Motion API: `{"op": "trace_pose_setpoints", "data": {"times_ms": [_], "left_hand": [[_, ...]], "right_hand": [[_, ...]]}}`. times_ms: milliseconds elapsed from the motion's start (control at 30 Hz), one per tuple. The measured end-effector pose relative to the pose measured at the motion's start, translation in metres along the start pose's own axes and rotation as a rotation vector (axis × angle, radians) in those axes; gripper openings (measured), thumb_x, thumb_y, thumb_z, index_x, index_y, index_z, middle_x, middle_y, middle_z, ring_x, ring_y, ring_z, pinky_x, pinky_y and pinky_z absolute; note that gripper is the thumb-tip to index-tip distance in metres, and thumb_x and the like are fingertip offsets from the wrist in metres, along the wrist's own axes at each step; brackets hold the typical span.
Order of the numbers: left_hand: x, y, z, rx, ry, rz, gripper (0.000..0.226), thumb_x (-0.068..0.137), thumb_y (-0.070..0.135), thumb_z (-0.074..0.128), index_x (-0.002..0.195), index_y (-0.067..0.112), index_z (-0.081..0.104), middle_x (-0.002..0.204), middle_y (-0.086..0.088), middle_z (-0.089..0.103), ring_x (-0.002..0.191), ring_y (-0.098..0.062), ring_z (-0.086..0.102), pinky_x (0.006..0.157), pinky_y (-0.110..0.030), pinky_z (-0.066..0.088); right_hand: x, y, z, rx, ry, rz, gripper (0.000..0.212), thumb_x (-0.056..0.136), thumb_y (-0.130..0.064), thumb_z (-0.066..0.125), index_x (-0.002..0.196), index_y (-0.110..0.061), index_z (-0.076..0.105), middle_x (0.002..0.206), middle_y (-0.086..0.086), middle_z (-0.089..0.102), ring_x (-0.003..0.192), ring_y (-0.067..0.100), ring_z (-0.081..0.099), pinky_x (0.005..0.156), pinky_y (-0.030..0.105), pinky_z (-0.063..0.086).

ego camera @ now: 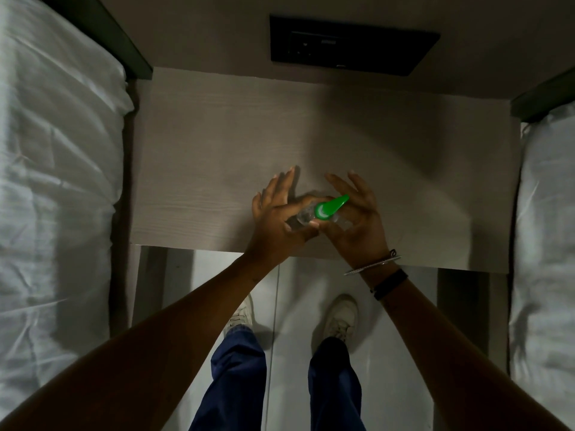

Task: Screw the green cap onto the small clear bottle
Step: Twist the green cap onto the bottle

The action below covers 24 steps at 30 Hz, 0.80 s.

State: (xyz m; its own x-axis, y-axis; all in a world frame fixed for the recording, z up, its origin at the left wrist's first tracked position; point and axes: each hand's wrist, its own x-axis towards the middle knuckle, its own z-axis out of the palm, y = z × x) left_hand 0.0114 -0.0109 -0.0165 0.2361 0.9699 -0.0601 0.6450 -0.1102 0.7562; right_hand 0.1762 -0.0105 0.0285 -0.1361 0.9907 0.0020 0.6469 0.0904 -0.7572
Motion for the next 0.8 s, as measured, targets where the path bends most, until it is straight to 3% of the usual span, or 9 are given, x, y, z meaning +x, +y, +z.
{"op": "trace_pose_setpoints", "data": {"times_ms": [133, 267, 367, 433, 467, 533, 633, 700, 800], "left_hand": [[0.0, -0.001, 0.002, 0.026, 0.026, -0.018, 0.055, 0.082, 0.061, 0.056, 0.124, 0.027, 0.064, 0.16, -0.006, 0.02, 0.147, -0.03, 0.009, 0.111, -0.05, -0.001], [-0.002, -0.001, 0.003, 0.029, 0.03, -0.011, 0.058, 0.082, 0.064, 0.053, 0.125, 0.027, 0.063, 0.16, -0.006, 0.019, 0.147, -0.031, 0.009, 0.111, -0.053, 0.001], [0.0, -0.002, 0.001, 0.052, 0.011, 0.035, 0.06, 0.08, 0.067, 0.054, 0.125, 0.028, 0.063, 0.16, -0.007, 0.019, 0.147, -0.034, 0.01, 0.11, -0.057, 0.002], [0.0, -0.003, 0.0, 0.082, 0.001, 0.047, 0.065, 0.078, 0.072, 0.052, 0.124, 0.027, 0.064, 0.16, -0.01, 0.02, 0.146, -0.035, 0.01, 0.109, -0.058, 0.002], [0.0, -0.003, 0.0, 0.091, -0.003, 0.036, 0.065, 0.078, 0.072, 0.052, 0.124, 0.028, 0.063, 0.16, -0.01, 0.02, 0.146, -0.035, 0.01, 0.109, -0.059, 0.003], [-0.001, -0.002, 0.001, 0.086, -0.002, 0.017, 0.063, 0.076, 0.069, 0.054, 0.124, 0.029, 0.064, 0.16, -0.011, 0.021, 0.146, -0.036, 0.011, 0.109, -0.06, 0.004], [-0.002, 0.0, 0.002, 0.07, 0.022, 0.011, 0.061, 0.072, 0.067, 0.059, 0.119, 0.029, 0.067, 0.158, -0.011, 0.026, 0.145, -0.039, 0.016, 0.108, -0.061, 0.007], [-0.003, 0.0, 0.002, 0.11, 0.019, -0.002, 0.057, 0.071, 0.062, 0.065, 0.117, 0.029, 0.067, 0.157, -0.011, 0.028, 0.145, -0.038, 0.018, 0.109, -0.063, 0.011], [-0.003, -0.003, 0.005, 0.142, 0.009, -0.005, 0.05, 0.075, 0.061, 0.062, 0.117, 0.034, 0.064, 0.157, -0.01, 0.028, 0.144, -0.039, 0.018, 0.108, -0.064, 0.012]], "right_hand": [[-0.003, -0.008, 0.014, 0.059, 0.137, 0.028, 0.036, 0.078, -0.029, 0.068, 0.11, -0.013, 0.067, 0.123, -0.004, 0.06, 0.134, 0.035, 0.039, 0.101, 0.064, 0.038], [-0.009, -0.009, 0.017, 0.007, 0.128, 0.125, 0.04, 0.077, -0.036, 0.07, 0.111, -0.016, 0.068, 0.128, 0.003, 0.064, 0.135, 0.032, 0.04, 0.101, 0.062, 0.036], [-0.013, -0.006, 0.003, -0.083, 0.063, 0.155, 0.061, 0.068, -0.039, 0.083, 0.12, -0.012, 0.064, 0.145, 0.017, 0.046, 0.138, 0.039, 0.033, 0.106, 0.065, 0.032], [-0.013, -0.008, -0.012, -0.127, 0.065, 0.099, 0.079, 0.066, -0.051, 0.078, 0.129, -0.01, 0.055, 0.15, 0.024, 0.035, 0.138, 0.041, 0.032, 0.107, 0.063, 0.033], [-0.011, -0.011, -0.019, -0.137, 0.072, 0.049, 0.076, 0.07, -0.053, 0.073, 0.13, -0.012, 0.055, 0.151, 0.024, 0.033, 0.138, 0.04, 0.032, 0.107, 0.062, 0.033], [-0.006, -0.019, -0.029, -0.188, 0.078, -0.047, 0.049, 0.077, -0.048, 0.066, 0.115, -0.017, 0.067, 0.149, 0.021, 0.038, 0.137, 0.037, 0.033, 0.107, 0.058, 0.031], [0.001, -0.035, -0.032, -0.315, 0.102, -0.083, 0.018, 0.08, -0.035, 0.072, 0.079, -0.017, 0.074, 0.139, 0.014, 0.054, 0.132, 0.035, 0.041, 0.101, 0.062, 0.032], [0.004, -0.043, -0.031, -0.403, 0.091, -0.085, 0.022, 0.076, -0.035, 0.078, 0.07, -0.015, 0.073, 0.136, 0.014, 0.058, 0.13, 0.037, 0.044, 0.099, 0.066, 0.033], [0.005, -0.05, -0.034, -0.549, 0.032, -0.069, 0.04, 0.069, -0.051, 0.079, 0.068, -0.011, 0.072, 0.135, 0.015, 0.058, 0.129, 0.038, 0.047, 0.099, 0.068, 0.033]]}}
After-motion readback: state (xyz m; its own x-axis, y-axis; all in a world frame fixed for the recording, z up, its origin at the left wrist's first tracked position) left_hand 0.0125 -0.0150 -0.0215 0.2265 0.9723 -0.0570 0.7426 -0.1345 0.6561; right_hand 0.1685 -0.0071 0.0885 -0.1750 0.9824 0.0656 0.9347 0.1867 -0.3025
